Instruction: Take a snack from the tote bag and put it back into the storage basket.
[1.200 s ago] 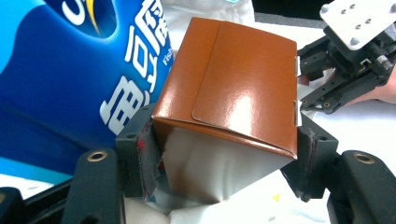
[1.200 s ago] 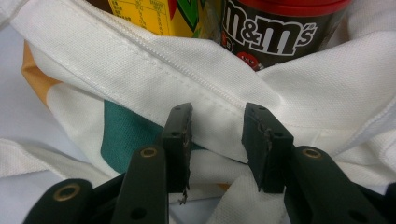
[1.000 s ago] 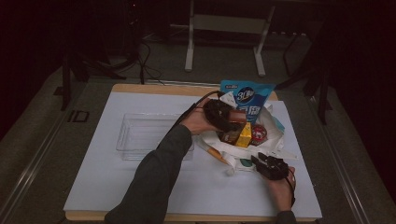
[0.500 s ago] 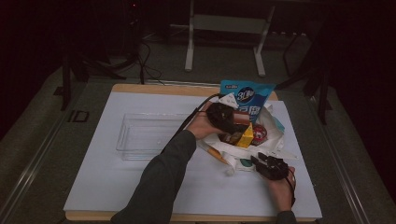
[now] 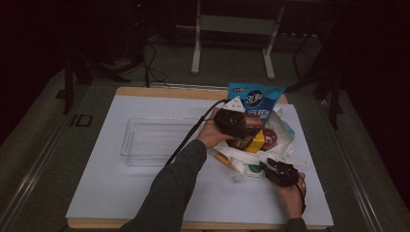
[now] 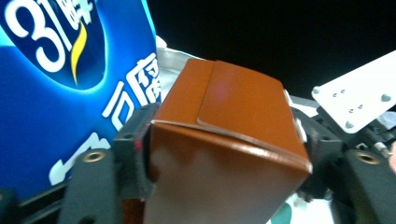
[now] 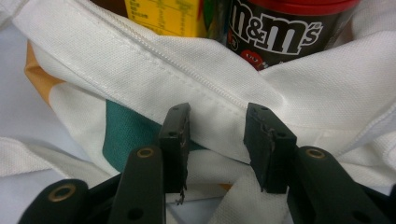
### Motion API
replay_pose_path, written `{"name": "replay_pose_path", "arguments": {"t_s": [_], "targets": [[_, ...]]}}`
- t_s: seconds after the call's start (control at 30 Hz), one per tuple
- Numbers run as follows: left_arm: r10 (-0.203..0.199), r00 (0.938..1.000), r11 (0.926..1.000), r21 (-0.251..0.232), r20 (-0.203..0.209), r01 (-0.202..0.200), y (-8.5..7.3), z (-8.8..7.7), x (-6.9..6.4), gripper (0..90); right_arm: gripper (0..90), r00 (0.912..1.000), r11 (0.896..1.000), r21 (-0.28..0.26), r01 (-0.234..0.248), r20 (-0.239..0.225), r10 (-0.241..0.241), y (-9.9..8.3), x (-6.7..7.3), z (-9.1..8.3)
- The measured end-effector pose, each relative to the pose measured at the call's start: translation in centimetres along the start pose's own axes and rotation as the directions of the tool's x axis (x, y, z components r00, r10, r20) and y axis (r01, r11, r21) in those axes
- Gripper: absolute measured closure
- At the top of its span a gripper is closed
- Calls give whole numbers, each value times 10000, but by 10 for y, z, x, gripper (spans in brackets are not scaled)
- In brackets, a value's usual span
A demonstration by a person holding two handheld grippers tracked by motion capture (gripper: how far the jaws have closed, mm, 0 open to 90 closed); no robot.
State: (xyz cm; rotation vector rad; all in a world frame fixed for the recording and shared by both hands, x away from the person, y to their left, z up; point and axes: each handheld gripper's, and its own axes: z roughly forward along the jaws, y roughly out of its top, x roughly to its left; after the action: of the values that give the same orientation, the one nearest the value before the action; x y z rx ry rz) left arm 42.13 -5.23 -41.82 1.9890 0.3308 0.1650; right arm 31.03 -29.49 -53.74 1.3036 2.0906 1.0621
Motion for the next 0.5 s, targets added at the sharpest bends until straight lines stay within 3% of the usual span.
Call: {"name": "replay_pose_path", "arguments": {"t_s": [0.17, 0.3, 0.5], "targets": [[-86, 9999, 9999, -111, -107, 85, -1, 0, 0, 390, 605, 10000, 10000, -5, -4, -9, 4, 0, 0, 0], [-395, 9992, 9983, -419, 25, 396, -3, 1, 2, 375, 605, 10000, 10000, -1, 0, -7, 0, 0, 0, 0], [-480, 9988, 9970, -607, 81, 484, -2, 5, 4, 362, 604, 10000, 10000, -4, -7, -14, 7, 0, 0, 0]]}}
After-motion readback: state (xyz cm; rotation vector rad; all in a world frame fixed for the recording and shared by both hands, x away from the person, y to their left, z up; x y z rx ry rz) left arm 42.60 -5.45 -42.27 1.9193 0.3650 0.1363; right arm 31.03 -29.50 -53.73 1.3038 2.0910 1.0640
